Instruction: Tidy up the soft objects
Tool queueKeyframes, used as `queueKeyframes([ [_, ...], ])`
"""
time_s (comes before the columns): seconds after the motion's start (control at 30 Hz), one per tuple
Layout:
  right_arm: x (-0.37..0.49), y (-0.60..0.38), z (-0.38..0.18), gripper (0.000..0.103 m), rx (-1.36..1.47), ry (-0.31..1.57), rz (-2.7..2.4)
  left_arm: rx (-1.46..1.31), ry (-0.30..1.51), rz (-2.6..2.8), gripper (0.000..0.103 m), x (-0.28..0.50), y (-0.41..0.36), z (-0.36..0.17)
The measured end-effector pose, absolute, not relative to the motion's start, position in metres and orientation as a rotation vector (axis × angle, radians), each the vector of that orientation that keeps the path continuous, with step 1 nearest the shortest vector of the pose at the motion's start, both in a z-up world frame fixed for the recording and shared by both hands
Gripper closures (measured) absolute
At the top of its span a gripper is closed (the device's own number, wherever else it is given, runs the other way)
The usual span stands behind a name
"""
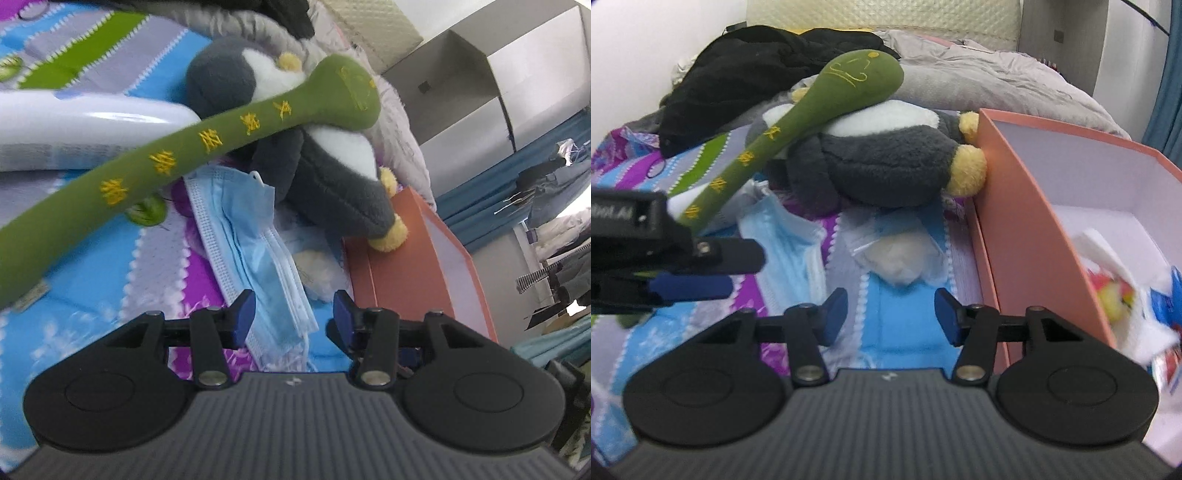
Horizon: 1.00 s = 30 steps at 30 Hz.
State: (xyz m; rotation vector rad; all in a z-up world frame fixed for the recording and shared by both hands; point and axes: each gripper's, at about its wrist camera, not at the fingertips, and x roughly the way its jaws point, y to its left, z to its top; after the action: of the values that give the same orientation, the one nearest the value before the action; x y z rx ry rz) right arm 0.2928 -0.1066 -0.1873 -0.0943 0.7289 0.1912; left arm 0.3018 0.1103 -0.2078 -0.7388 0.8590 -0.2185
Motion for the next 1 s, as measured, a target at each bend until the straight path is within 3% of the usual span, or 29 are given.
queueKeyframes([
  [0.17, 0.317, -0.101, -0.207, 0.06, -0.127, 0.735, 0.174, -0.756, 0.914, -0.217, 0.051, 0.328, 0.102, -0.229],
  [0.33, 0.332, -0.101, -0.219, 0.065, -0.13, 0.728, 0.152, -0.762, 0.957, -0.217, 0.052, 0.344, 0.094, -0.246],
  [0.4, 0.335, -0.1, -0.222, 0.074, -0.14, 0.719, 0.149, -0.771, 0.962, -0.222, 0.054, 0.35, 0.092, -0.25],
  [0.47, 0.339, -0.101, -0.225, 0.078, -0.133, 0.727, 0.161, -0.773, 0.965, -0.221, 0.061, 0.353, 0.09, -0.254],
  [0.63, 0.339, -0.101, -0.226, 0.091, -0.133, 0.729, 0.178, -0.772, 0.981, -0.21, 0.095, 0.357, 0.089, -0.26],
  [0.7, 0.337, -0.102, -0.223, 0.097, -0.124, 0.729, 0.178, -0.761, 0.97, -0.211, 0.097, 0.353, 0.089, -0.257],
  [1.0, 0.309, -0.105, -0.206, 0.098, -0.115, 0.718, 0.206, -0.706, 0.93, -0.218, 0.099, 0.307, 0.1, -0.22],
])
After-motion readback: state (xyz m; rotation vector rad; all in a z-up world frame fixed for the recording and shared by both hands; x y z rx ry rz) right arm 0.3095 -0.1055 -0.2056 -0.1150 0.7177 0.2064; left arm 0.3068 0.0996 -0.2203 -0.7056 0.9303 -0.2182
